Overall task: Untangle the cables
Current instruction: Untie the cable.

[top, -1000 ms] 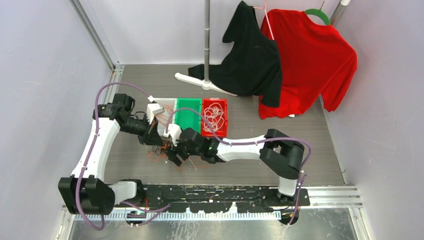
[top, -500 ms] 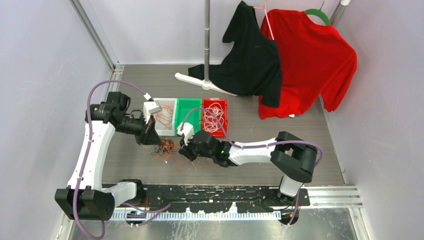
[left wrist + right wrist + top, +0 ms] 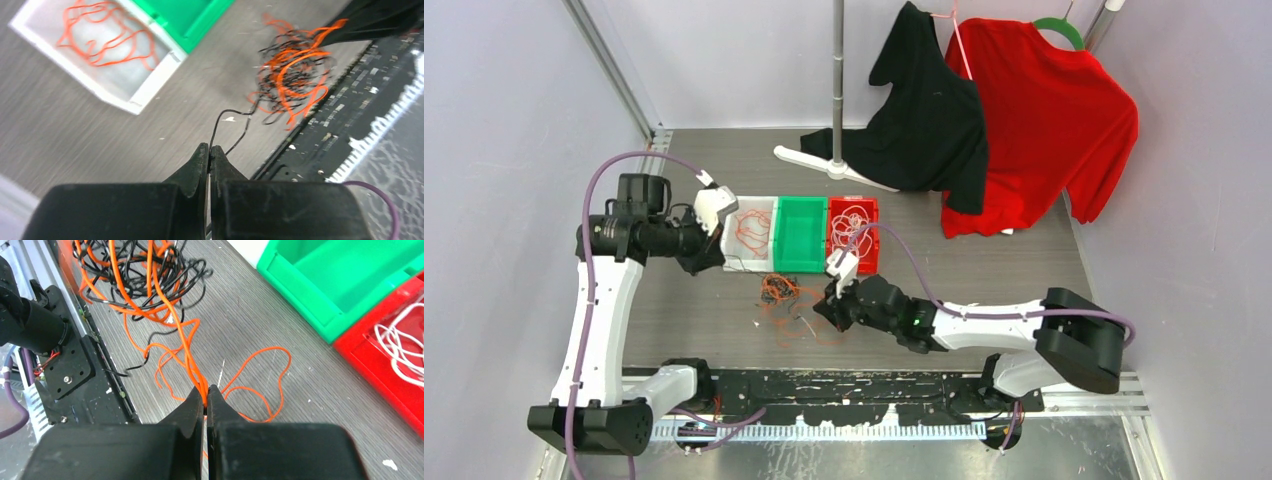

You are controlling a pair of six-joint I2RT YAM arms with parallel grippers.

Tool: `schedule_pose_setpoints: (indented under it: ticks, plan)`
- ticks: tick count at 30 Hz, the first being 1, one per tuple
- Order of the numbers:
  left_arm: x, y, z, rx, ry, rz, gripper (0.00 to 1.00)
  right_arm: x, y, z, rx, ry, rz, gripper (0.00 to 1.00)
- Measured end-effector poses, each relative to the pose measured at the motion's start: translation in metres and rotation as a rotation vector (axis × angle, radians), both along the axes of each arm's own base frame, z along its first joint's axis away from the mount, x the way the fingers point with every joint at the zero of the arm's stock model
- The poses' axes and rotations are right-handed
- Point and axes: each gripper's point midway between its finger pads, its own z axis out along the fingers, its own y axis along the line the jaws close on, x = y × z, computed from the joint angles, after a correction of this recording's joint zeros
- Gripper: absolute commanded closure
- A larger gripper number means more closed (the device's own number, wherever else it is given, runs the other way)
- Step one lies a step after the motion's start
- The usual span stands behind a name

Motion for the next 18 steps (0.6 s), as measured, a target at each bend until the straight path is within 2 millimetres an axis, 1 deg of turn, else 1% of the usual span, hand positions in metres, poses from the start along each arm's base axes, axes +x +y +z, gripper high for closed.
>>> schedule_pose_setpoints:
  ticks: [2, 5, 8, 12, 13, 18]
  plan:
    - [0.01, 0.009, 0.002, 0.043, -0.033, 0.041, 1.0, -0.002, -0.009, 0.001, 0.009, 0.005, -0.017, 0.99]
    - [0.018, 0.018, 0.002, 0.084, -0.058, 0.085, 1.0, -0.005, -0.017, 0.01, 0.041, 0.007, -0.034, 0.99]
    - [0.019, 0.016, 0.003, 0.072, -0.055, 0.093, 1.0, -0.006, -0.019, 0.023, 0.074, 0.002, -0.036, 0.99]
    - [0.023, 0.017, 0.003, 0.06, -0.051, 0.133, 1.0, -0.004, -0.018, 0.029, 0.069, 0.002, -0.04, 0.99]
    - [0.028, 0.021, 0.003, 0.078, -0.067, 0.158, 1.0, -0.004, -0.018, 0.03, 0.068, 0.002, -0.042, 0.99]
    - [0.038, 0.036, 0.004, 0.138, -0.117, 0.227, 1.0, -0.004, -0.025, 0.039, 0.071, -0.009, -0.053, 0.99]
